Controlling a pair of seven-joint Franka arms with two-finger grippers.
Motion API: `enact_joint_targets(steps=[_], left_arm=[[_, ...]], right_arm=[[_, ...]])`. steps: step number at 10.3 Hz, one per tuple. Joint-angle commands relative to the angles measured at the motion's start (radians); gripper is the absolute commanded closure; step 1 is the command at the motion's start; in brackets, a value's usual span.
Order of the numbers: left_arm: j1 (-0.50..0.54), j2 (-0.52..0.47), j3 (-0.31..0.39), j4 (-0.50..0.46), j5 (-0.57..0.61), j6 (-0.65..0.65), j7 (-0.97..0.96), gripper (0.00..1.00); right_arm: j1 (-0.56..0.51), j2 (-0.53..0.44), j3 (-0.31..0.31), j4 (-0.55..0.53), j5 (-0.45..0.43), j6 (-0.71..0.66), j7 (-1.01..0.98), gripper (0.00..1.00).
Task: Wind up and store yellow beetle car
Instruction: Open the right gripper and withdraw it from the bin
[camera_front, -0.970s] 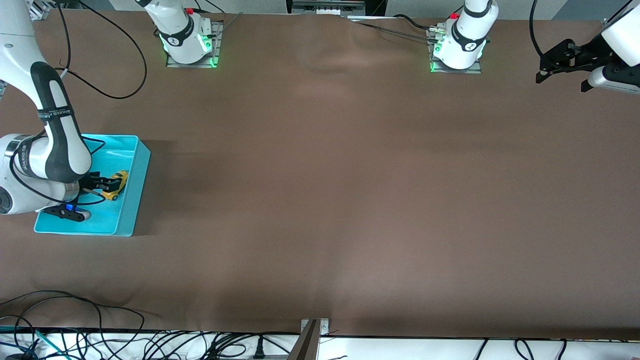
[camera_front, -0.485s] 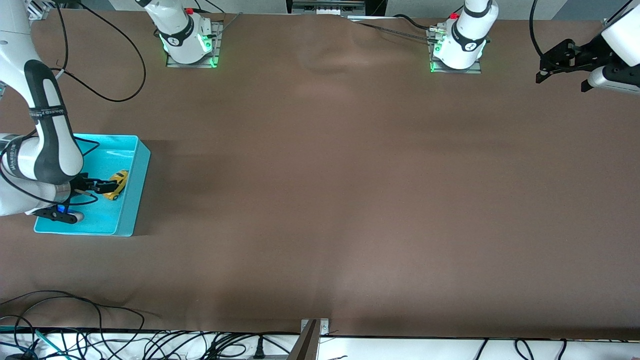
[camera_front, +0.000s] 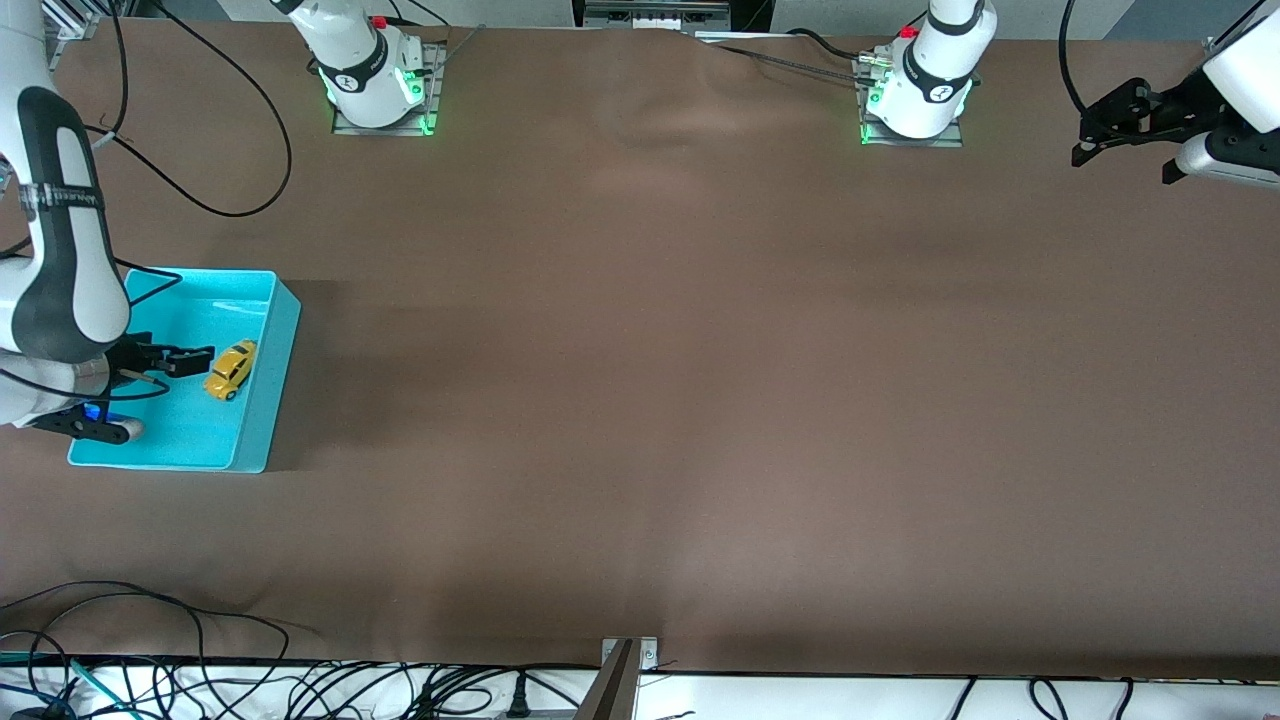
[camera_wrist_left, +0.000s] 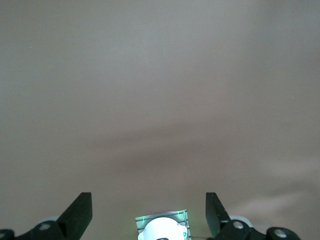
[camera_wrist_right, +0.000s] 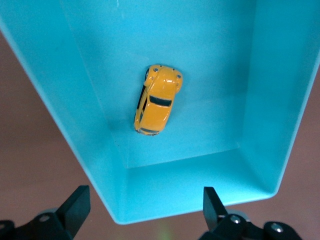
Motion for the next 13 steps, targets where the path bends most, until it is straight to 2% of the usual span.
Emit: enact_joint_targets(steps=[1,5,8,9,11,13], left_arm=[[-0.004,0.007,-0.005,0.027,0.019,-0.013,-0.009,0.0],[-0.006,0.007,-0.005,0.027,0.021,-0.013,-0.009,0.0],[0.0,0.006,-0.002,0.027,0.024,-0.013,-0.005,0.0],[0.006,0.007,-0.002,0.027,0.041,-0.01,-0.002,0.0],[-0.007,0.007,-0.006,0.027,0.171,0.042,0.007,0.0],[-0.006,0.007,-0.003,0.027,0.164,0.044,0.007,0.0]], right_arm=[[-0.006,-0.081,0.054,-0.005,-0.002,-0.062,0.004,0.0],[-0.006,-0.173,0.109,-0.005,-0.002,-0.079,0.011,0.0],[-0.006,-0.238,0.181,-0.007,-0.003,-0.107,0.066,0.0],[-0.006,-0.264,0.198,-0.007,-0.003,-0.115,0.066,0.0],[-0.005,-0.325,0.247,-0.007,-0.003,-0.142,0.066,0.0],[-0.003,-0.389,0.28,-0.008,-0.002,-0.153,0.064,0.0]])
